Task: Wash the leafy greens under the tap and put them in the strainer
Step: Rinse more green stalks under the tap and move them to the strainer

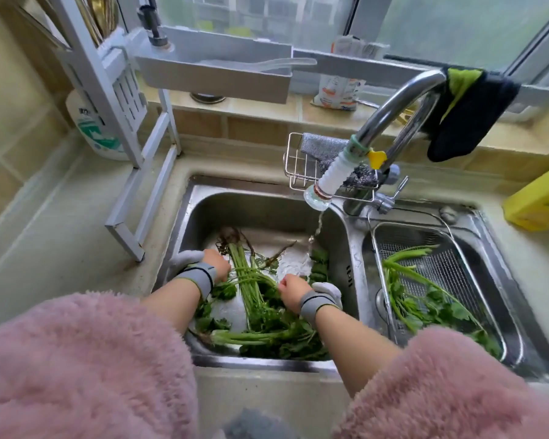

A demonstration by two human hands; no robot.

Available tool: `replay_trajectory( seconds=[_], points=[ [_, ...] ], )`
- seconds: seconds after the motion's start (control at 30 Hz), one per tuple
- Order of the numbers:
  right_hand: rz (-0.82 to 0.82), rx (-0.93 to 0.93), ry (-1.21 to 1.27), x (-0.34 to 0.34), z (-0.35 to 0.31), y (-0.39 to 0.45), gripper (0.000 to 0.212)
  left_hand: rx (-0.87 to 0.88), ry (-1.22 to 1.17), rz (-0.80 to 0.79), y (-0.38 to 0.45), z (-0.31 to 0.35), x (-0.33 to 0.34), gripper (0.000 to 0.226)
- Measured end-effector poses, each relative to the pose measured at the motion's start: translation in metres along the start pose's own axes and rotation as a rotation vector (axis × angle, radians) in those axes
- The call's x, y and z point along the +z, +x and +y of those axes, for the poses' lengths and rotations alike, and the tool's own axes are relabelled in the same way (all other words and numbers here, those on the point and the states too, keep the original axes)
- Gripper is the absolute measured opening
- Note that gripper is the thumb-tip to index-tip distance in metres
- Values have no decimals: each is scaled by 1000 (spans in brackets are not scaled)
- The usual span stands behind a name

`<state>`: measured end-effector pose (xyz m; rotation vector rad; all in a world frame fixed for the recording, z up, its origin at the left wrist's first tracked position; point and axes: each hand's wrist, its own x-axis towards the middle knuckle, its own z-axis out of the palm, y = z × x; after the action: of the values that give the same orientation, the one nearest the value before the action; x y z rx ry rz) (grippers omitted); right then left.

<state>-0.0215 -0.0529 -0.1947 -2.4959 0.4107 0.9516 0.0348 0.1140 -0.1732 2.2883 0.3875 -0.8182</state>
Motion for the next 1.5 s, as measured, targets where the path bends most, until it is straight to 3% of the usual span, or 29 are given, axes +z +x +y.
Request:
replay_trajectory(
  seconds=[0.1,0.23,0.37,0.43,0.5,0.63,0.7,0.87,1.13,1.27,1.4,1.5],
  points=[
    [95,-106,226,-24,7,-15,22,13,-76,-61,-12,28,8,32],
    [78,-173,447,-34,22,-33,28,93,-270,-151,-34,76,29,38],
    [72,-253,325,-43,37,-45,17,172,-519,-308,-49,104,42,16],
    [44,-280,274,-52,47,-46,5,217,-482,-260,-52,111,49,11],
    [53,-274,312,-65,50,-44,16,240,-435,-233,-52,112,52,15],
    [147,-228,834,-109,50,-37,25,259,-234,-231,-63,114,52,23],
    [173,-301,941,-122,43,-39,21,256,-201,-217,-68,112,49,22],
    [275,-387,921,-127,32,-36,21,238,-178,-178,-79,112,44,12],
    [166,-401,966,-137,20,-38,14,242,-183,-141,-84,109,36,11],
    [178,-378,992,-135,17,-35,32,241,-187,-165,-85,112,35,12],
    [146,-360,1029,-132,13,-33,25,235,-183,-174,-84,112,32,16],
    [202,-338,1042,-130,11,-33,33,245,-182,-179,-85,115,33,14]
  ],
)
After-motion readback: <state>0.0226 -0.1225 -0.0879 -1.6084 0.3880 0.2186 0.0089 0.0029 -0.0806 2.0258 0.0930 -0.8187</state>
